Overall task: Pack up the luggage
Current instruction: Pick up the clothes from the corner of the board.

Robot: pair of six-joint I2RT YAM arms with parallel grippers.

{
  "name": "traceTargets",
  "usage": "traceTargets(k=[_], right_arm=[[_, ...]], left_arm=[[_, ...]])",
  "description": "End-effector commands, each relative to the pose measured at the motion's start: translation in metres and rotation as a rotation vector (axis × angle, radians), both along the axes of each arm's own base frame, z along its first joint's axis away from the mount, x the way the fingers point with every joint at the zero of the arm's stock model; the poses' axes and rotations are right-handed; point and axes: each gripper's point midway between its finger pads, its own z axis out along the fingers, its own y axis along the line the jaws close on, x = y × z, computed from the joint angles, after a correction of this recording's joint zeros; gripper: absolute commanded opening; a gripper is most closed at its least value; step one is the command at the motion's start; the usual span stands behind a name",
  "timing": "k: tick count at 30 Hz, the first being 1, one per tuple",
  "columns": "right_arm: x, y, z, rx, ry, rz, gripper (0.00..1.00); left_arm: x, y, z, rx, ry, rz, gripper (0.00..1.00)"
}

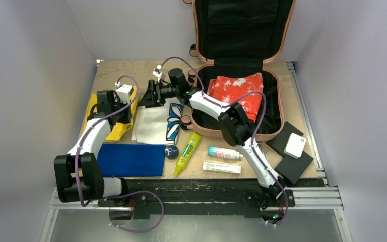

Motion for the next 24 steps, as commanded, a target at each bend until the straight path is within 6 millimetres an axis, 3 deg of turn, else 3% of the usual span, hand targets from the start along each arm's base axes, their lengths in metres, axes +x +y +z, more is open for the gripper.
traceTargets(k=[1, 12, 19, 24], right_arm=[[-0.011, 0.012, 0.004, 0.056, 0.008, 0.042, 0.84], [-0.023, 0.026, -0.04, -0.005, 0.094, 0.031, 0.88], [-0.035, 0.025, -0.019, 0.075, 0.169, 0.09, 0.93], [-0.04, 0.013, -0.005, 0.121, 0.196, 0.136, 0.96]], left_arm=[[0.013, -0.02, 0.038, -0.085, -0.125, -0.075, 0.0], [0.001, -0.04, 0.051, -0.151, -0.151, -0.172, 0.0], [-0.007, -0.049, 0.044, -0.172, -0.127, -0.213, 0.0], [-0.011, -0.05, 0.039, -0.168, -0.106, -0.22, 0.0]])
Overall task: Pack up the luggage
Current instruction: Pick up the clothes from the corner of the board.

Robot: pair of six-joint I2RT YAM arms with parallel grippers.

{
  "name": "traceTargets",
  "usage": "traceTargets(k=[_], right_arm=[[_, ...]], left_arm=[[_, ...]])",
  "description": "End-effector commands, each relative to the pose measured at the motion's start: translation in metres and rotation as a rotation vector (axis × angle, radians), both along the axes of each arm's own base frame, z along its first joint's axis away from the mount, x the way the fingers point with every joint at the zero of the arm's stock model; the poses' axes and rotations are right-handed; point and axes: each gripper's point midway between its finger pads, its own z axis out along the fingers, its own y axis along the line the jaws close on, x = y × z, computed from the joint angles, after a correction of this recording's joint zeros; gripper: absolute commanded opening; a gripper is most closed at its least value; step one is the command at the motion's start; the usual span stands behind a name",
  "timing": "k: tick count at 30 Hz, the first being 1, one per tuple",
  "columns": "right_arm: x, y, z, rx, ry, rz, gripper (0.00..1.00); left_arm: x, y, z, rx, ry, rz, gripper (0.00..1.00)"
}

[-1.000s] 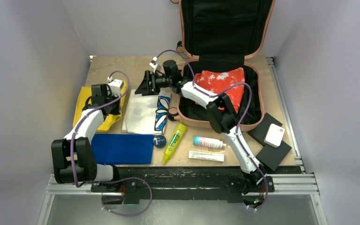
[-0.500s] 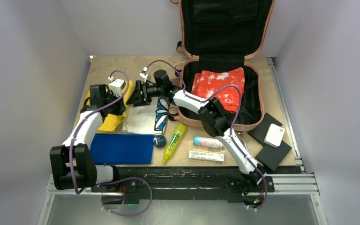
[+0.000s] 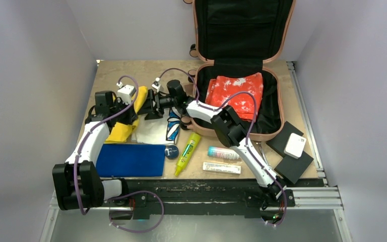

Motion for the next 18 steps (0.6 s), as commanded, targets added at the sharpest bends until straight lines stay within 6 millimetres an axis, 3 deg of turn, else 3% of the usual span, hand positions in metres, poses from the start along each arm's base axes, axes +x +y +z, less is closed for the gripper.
traceTargets(k=[1, 4, 7, 15, 18], right_arm=[[-0.012, -0.011, 0.054, 0.137, 0.001, 0.078, 0.96], [-0.009, -0.019, 0.063, 0.177, 0.013, 0.071, 0.99], [-0.003, -0.015, 0.065, 0.155, -0.003, 0.041, 0.99], [0.01, -0.008, 0.036, 0.054, 0.01, -0.031, 0.99], [0.012, -0.007, 0.035, 0.054, 0.023, -0.038, 0.99]], left_arm=[[0.004, -0.014, 0.015, -0.029, -0.074, -0.071, 0.0], [0.002, -0.015, 0.012, -0.032, -0.062, -0.081, 0.0], [0.001, -0.019, 0.012, -0.043, -0.062, -0.096, 0.0], [-0.005, -0.041, 0.014, -0.036, -0.075, -0.163, 0.0], [-0.007, -0.053, 0.011, -0.029, -0.066, -0.194, 0.0]])
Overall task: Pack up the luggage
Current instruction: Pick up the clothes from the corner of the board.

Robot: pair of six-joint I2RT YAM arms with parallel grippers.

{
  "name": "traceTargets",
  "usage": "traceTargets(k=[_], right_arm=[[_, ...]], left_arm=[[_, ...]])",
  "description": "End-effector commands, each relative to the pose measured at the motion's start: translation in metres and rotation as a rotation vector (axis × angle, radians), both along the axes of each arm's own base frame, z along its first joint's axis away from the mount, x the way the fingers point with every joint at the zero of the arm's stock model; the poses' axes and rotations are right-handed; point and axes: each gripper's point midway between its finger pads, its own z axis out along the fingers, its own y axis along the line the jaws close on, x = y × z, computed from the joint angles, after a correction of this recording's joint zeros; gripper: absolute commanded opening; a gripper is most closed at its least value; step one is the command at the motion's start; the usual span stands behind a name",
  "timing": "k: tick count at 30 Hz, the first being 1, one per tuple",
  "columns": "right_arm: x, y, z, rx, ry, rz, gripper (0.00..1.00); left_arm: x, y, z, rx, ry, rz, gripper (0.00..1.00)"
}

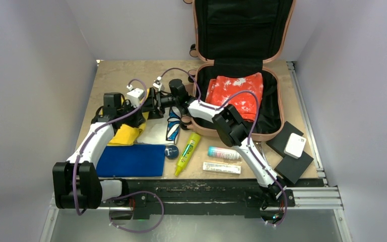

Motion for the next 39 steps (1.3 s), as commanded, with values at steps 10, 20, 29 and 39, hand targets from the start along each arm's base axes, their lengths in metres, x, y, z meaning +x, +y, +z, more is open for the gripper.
traceTargets(k=[10, 20, 29, 39], right_arm=[[0.019, 0.005, -0.002, -0.022, 0.004, -0.072, 0.99], [0.019, 0.006, -0.028, -0.062, 0.051, -0.09, 0.96], [0.019, 0.004, -0.054, -0.148, 0.095, -0.121, 0.93], [0.01, 0.015, -0.063, -0.26, 0.069, -0.156, 0.83]], left_arm=[[-0.003, -0.045, 0.016, -0.054, -0.057, -0.187, 0.58], [-0.009, -0.028, 0.05, -0.156, -0.068, -0.246, 0.74], [0.003, 0.105, 0.007, 0.126, 0.008, 0.173, 0.33], [-0.016, 0.128, -0.077, 0.203, 0.199, 0.252, 0.04]])
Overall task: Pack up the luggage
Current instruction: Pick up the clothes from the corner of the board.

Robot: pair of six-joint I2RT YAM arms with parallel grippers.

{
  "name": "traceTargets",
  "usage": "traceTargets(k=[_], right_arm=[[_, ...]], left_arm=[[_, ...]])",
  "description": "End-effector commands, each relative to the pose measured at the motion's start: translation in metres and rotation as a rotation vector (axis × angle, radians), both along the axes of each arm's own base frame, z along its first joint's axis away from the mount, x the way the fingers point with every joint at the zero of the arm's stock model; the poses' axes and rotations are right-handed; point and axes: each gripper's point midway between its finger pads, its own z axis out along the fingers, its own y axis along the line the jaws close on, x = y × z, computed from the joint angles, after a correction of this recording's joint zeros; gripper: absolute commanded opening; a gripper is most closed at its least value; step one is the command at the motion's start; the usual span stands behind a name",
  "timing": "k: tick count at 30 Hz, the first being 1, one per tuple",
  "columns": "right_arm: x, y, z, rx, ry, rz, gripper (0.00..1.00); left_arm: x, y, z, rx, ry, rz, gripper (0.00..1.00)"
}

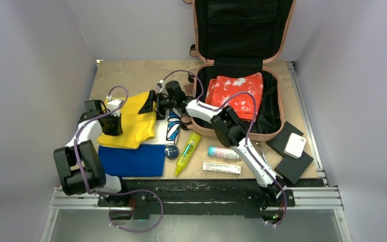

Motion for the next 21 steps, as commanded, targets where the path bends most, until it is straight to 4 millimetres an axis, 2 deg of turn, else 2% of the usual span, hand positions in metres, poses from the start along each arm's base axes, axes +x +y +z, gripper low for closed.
traceTargets(k=[1, 3, 13, 17, 21], right_arm=[[-0.012, 0.01, -0.015, -0.068, 0.006, -0.003, 0.82], [-0.018, 0.014, -0.012, -0.066, 0.005, 0.003, 0.82], [-0.028, 0.027, -0.005, -0.034, 0.0, -0.011, 0.76], [-0.04, 0.038, 0.002, 0.006, 0.003, 0.012, 0.71], [-0.054, 0.047, 0.0, 0.021, 0.008, 0.041, 0.67]], left_arm=[[0.006, 0.013, -0.022, 0.049, 0.026, 0.015, 0.04], [0.004, 0.01, -0.028, 0.031, 0.044, 0.006, 0.03], [-0.002, 0.0, -0.031, -0.017, 0.066, -0.021, 0.02], [-0.001, -0.001, -0.03, -0.019, 0.06, -0.022, 0.03], [0.0, -0.002, -0.03, -0.026, 0.055, -0.019, 0.03]])
